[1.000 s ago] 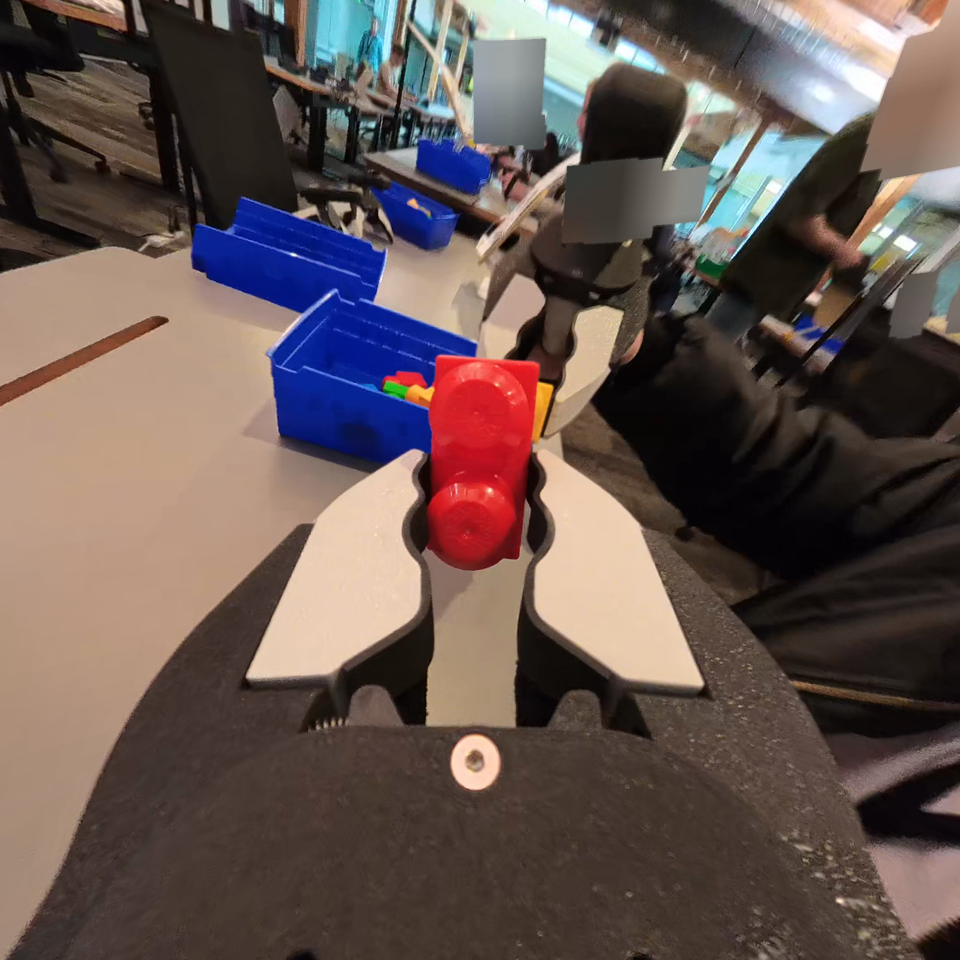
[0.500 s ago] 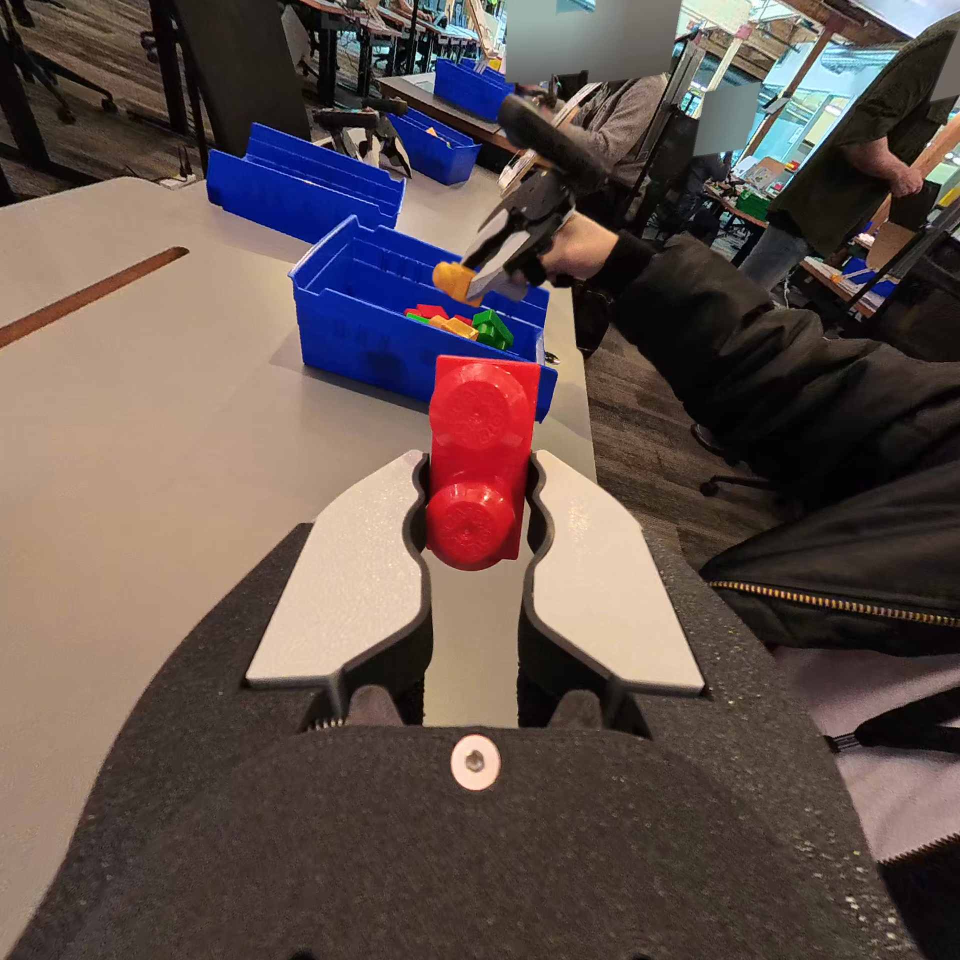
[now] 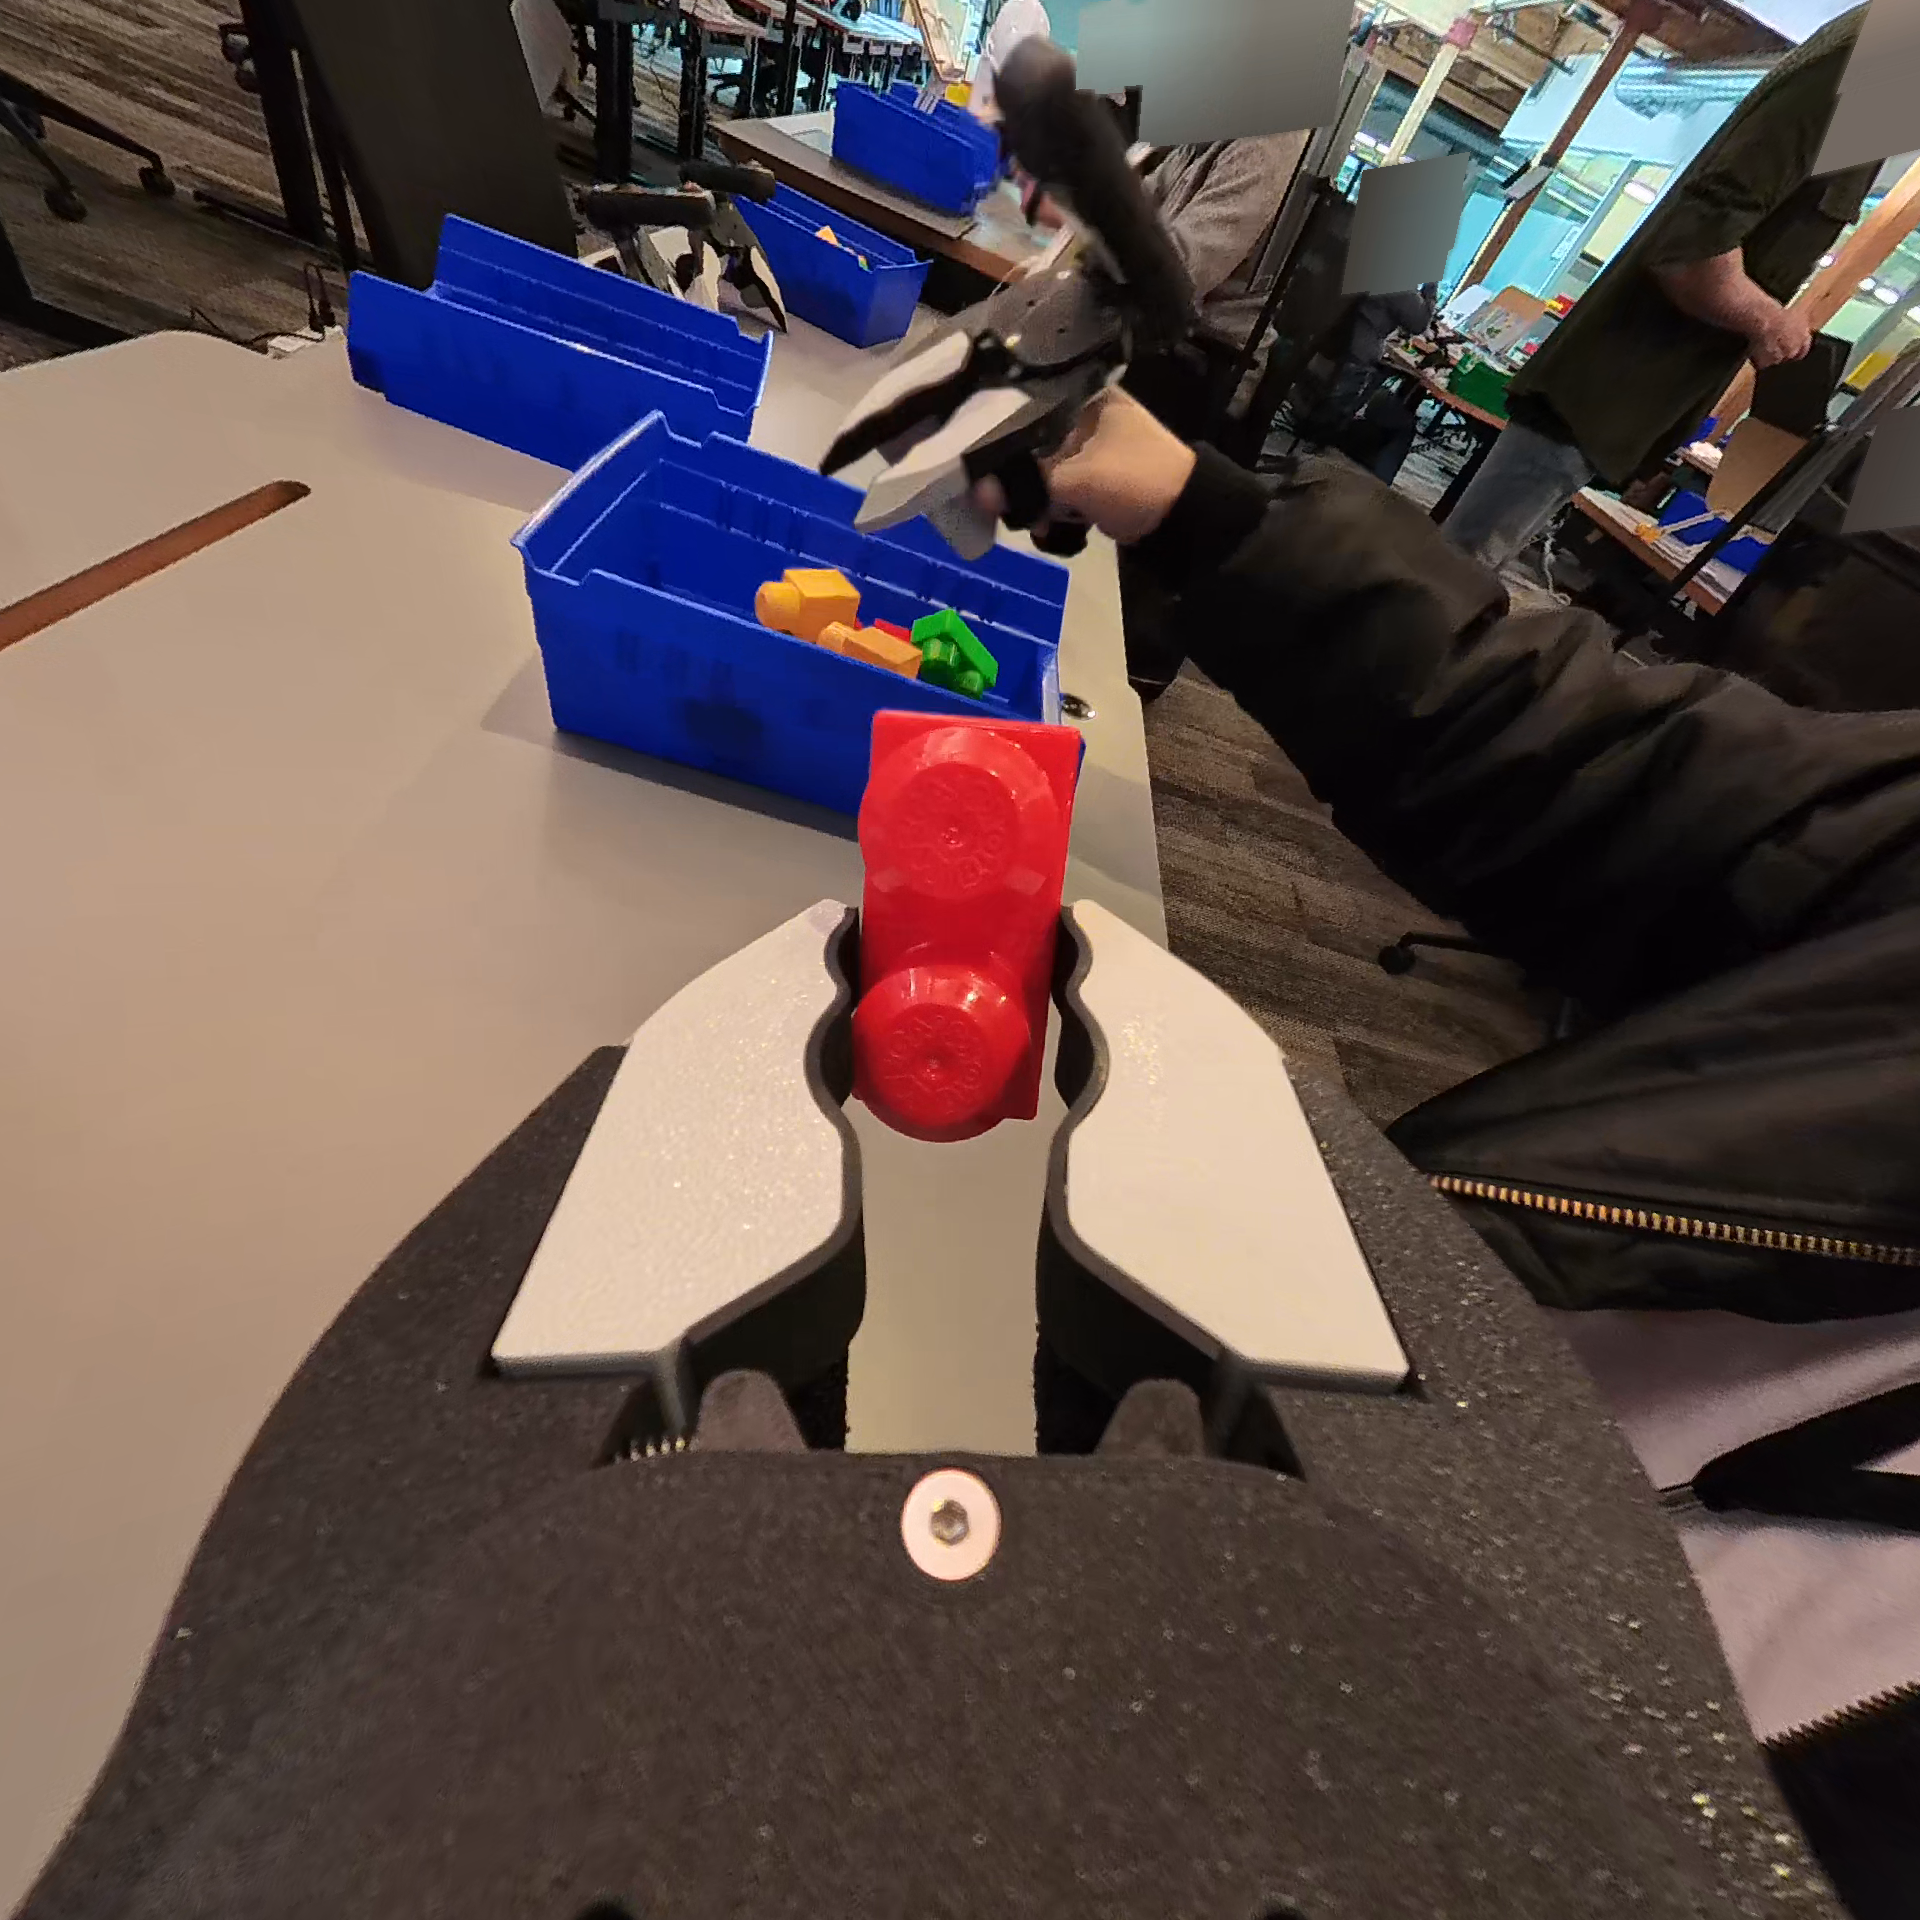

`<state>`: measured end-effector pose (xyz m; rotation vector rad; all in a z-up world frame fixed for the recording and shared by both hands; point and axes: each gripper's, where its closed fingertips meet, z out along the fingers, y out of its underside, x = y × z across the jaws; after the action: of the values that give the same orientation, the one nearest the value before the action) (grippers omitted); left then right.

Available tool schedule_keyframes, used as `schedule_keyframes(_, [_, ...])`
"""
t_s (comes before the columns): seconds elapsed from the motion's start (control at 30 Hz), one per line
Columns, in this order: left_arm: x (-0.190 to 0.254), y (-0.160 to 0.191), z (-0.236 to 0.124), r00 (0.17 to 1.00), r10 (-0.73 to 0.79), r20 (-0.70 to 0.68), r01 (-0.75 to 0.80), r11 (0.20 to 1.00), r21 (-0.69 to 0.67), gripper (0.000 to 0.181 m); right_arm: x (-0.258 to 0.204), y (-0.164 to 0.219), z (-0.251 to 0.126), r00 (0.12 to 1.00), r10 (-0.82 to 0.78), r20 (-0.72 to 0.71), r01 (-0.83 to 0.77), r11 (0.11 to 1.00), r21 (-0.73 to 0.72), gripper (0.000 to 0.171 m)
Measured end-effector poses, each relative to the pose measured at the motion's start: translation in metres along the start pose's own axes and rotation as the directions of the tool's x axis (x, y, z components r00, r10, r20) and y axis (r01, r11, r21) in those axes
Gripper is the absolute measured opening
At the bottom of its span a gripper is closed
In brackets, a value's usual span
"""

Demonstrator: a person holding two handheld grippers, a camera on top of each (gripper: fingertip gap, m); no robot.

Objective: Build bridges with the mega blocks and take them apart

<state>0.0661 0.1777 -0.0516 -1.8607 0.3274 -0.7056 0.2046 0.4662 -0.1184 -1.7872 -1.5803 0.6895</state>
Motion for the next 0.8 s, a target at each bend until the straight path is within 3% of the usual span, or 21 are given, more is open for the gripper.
schedule_keyframes(0.13, [0.0,-0.006,0.001,1.0,-0.002,-0.007,0.002,1.0,0.014,0.035,-0.11,-0.068,-0.023,0.937,-0.145,0.317,0.064,0.965,0.253,0.05])
schedule_keyframes(0.33, [0.006,-0.009,0.004,1.0,0.01,-0.009,-0.009,1.0,0.022,0.035,-0.236,-0.093,-0.004,0.766,-0.303,0.567,0.189,0.949,0.252,0.069])
schedule_keyframes(0.6, [0.011,-0.012,0.001,1.0,0.025,-0.007,-0.025,0.999,0.027,0.035,-0.304,-0.107,0.022,0.66,-0.331,0.674,0.229,0.944,0.239,0.066])
schedule_keyframes(0.7, [0.014,-0.014,0.001,1.0,0.024,-0.02,-0.023,0.999,0.037,0.035,-0.314,-0.106,0.025,0.632,-0.339,0.697,0.251,0.94,0.229,0.04])
schedule_keyframes(0.8, [0.014,-0.011,0.002,0.999,0.03,-0.019,-0.03,0.999,0.026,0.035,-0.314,-0.103,0.027,0.627,-0.343,0.699,0.283,0.937,0.206,0.036])
